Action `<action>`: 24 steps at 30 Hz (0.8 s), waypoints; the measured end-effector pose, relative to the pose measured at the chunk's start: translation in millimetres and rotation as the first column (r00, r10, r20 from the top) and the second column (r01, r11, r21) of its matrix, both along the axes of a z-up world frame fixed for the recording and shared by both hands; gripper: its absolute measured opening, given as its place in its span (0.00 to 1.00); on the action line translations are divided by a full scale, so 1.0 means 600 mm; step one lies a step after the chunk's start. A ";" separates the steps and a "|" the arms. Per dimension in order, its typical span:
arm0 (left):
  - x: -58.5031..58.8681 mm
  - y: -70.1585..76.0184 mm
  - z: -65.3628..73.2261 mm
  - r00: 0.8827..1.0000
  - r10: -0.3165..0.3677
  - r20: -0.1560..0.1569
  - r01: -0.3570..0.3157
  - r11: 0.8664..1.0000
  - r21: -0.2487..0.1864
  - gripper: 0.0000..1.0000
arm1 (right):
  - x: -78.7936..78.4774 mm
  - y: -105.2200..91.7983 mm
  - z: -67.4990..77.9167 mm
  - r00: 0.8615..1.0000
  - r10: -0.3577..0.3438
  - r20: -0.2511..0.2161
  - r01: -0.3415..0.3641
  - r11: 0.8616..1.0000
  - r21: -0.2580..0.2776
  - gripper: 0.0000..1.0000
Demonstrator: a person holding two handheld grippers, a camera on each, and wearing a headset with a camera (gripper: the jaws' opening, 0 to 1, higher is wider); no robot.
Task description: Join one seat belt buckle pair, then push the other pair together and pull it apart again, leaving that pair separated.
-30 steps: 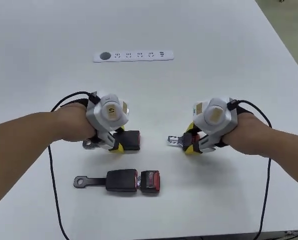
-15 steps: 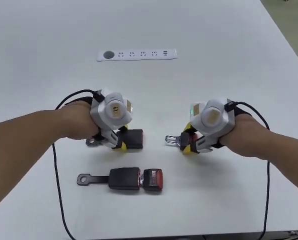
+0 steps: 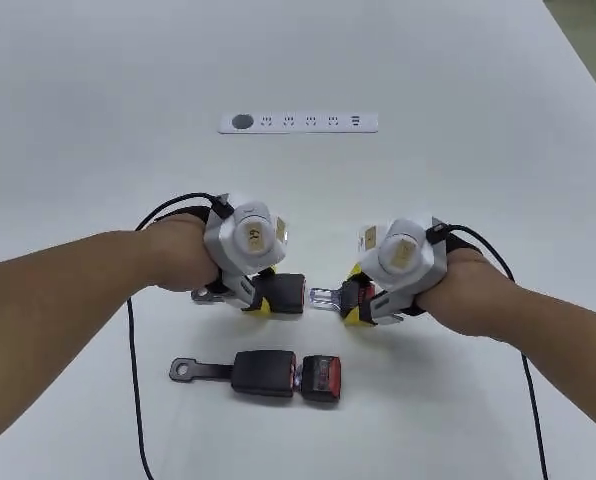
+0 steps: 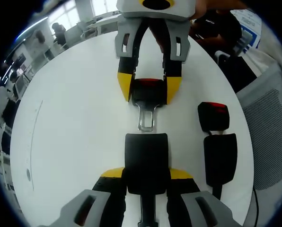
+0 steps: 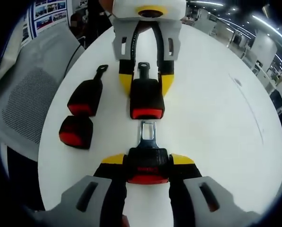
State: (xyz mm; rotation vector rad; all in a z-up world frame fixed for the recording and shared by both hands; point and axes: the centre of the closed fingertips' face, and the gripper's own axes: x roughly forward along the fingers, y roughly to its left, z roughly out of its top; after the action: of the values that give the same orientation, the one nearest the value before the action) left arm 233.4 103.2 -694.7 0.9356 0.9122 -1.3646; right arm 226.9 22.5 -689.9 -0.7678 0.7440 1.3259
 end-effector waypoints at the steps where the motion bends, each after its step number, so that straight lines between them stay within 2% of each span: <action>1: -0.002 -0.001 0.000 1.000 -0.001 0.000 0.001 1.000 0.001 0.33 | 0.000 0.006 -0.001 1.000 0.008 0.002 -0.008 1.000 0.001 0.33; 4: -0.004 -0.002 0.003 1.000 0.003 -0.002 -0.003 1.000 0.000 0.33 | -0.002 0.006 -0.001 1.000 0.021 0.000 -0.021 1.000 -0.017 0.33; 6: -0.004 -0.002 0.004 1.000 0.001 -0.005 -0.001 1.000 -0.002 0.33 | -0.003 0.004 0.001 0.999 0.041 0.021 -0.040 0.999 -0.017 0.33; 10: -0.002 -0.001 0.003 1.000 -0.002 -0.009 0.002 1.000 0.001 0.33 | -0.001 0.005 0.001 0.999 0.037 0.032 -0.036 0.999 -0.024 0.33; 19: -0.002 -0.003 0.001 1.000 -0.005 -0.013 0.005 1.000 -0.011 0.33 | 0.007 0.022 0.002 0.999 0.030 0.011 -0.030 0.999 0.011 0.32; 24: 0.000 -0.004 -0.002 1.000 -0.027 -0.016 0.026 0.999 -0.024 0.32 | 0.003 0.031 0.004 0.999 0.042 0.009 -0.042 0.999 0.035 0.32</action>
State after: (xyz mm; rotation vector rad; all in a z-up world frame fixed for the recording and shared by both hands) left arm 233.3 101.0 -695.7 0.9227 0.8973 -1.4047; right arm 228.7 41.1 -687.7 -0.7639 0.6994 1.3691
